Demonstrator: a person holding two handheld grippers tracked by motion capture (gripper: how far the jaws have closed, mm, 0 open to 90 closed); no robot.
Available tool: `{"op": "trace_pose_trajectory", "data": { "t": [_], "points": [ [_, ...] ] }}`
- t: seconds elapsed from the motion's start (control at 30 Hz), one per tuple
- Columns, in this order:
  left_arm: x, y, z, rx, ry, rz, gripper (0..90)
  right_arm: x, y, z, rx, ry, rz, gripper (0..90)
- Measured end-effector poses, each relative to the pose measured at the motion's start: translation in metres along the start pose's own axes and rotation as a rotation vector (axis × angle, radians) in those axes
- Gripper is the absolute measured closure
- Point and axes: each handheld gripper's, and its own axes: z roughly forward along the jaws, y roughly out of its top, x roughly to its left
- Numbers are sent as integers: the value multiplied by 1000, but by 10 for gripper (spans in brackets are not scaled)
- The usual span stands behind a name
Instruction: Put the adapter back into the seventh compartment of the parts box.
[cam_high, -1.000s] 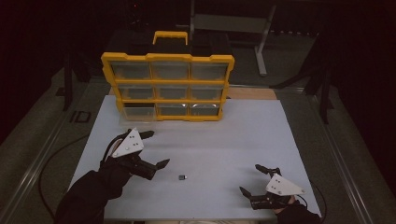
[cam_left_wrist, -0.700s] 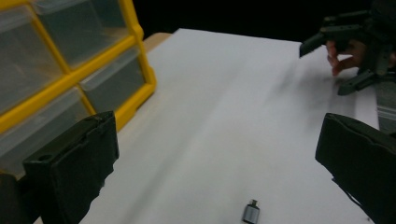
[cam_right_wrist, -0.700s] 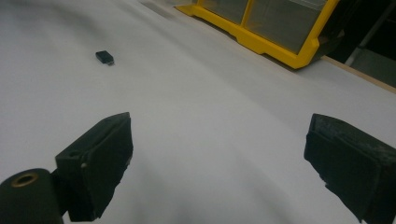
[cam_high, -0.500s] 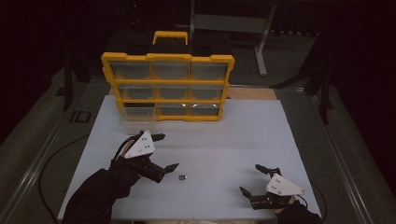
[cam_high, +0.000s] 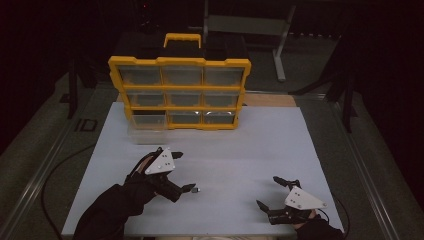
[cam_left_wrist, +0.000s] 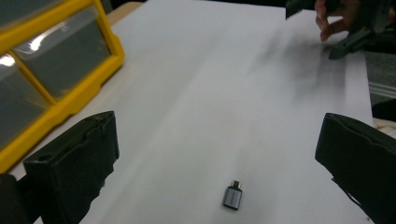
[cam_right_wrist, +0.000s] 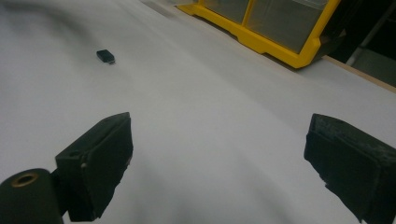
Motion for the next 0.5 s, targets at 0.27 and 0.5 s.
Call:
{"op": "trace_pose_trajectory", "data": {
  "t": [0.27,0.5],
  "points": [
    [-4,-13,15,56,-21,15,0,0,0,0,0,0,0,79],
    [-4,-25,28,105,-58,6,0,0,0,0,0,1,-1,79]
  ]
}}
